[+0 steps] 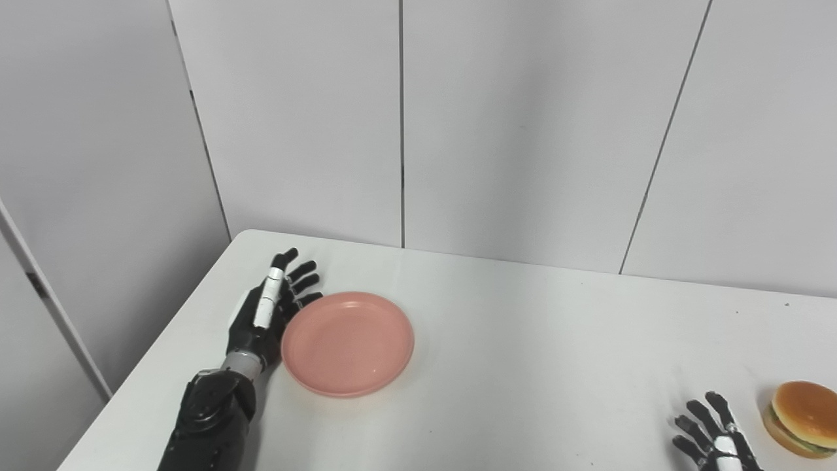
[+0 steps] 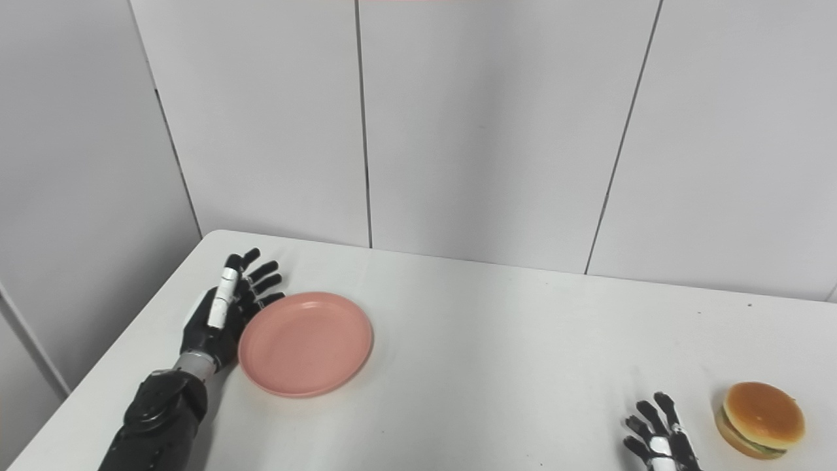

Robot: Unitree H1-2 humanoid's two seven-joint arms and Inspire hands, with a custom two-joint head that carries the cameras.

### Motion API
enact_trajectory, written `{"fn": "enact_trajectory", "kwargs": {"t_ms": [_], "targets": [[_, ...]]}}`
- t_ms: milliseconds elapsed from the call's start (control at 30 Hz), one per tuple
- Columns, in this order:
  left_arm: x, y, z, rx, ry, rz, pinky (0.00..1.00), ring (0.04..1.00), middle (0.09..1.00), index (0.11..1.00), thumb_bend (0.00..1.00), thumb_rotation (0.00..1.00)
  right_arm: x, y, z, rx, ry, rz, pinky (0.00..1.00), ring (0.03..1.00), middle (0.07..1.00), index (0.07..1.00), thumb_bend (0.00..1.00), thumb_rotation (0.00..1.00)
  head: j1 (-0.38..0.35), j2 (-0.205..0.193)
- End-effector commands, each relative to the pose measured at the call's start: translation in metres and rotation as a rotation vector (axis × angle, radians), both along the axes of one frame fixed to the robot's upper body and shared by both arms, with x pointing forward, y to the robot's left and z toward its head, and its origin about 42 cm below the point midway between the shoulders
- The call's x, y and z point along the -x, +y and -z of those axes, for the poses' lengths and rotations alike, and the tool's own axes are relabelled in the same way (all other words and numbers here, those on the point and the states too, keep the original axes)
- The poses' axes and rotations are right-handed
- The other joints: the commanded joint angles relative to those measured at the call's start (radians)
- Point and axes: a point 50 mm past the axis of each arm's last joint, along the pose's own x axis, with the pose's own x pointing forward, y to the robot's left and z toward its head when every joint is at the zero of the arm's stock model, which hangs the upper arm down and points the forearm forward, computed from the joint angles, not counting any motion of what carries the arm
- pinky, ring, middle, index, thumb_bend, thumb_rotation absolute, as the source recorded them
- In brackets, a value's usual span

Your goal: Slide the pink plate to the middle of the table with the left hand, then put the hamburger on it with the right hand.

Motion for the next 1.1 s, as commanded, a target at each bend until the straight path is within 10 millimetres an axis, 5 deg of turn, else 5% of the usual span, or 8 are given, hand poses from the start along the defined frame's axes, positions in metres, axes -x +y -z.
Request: {"fn": "enact_trajectory", "kwargs": {"t_ms": [0,800,1067], "targets": [[-0.006,-0.007,-0.020,-0.022,-0.054,0.014,0.73,0.844,0.841,0.909,0.85,0.85,0.006,0.009,0.006,-0.016,0.047,-0.016,0.83,0.855,0.893,0.939,0.72,0.90,-0.007,0.003],[0.018,-0.100,0.011,0.063,0.048,0.121,0.69,0.848,0.852,0.908,0.89,0.84,0.004,0.034,0.000,0.000,0.045,-0.018,0.78,0.832,0.884,0.930,0.64,0.85,-0.141,0.058],[0.027,-0.119,0.011,0.091,0.044,0.157,0.78,0.882,0.881,0.914,0.87,0.84,0.004,0.055,-0.004,0.014,0.042,-0.015,0.76,0.813,0.881,0.936,0.65,0.87,-0.273,0.073]]}}
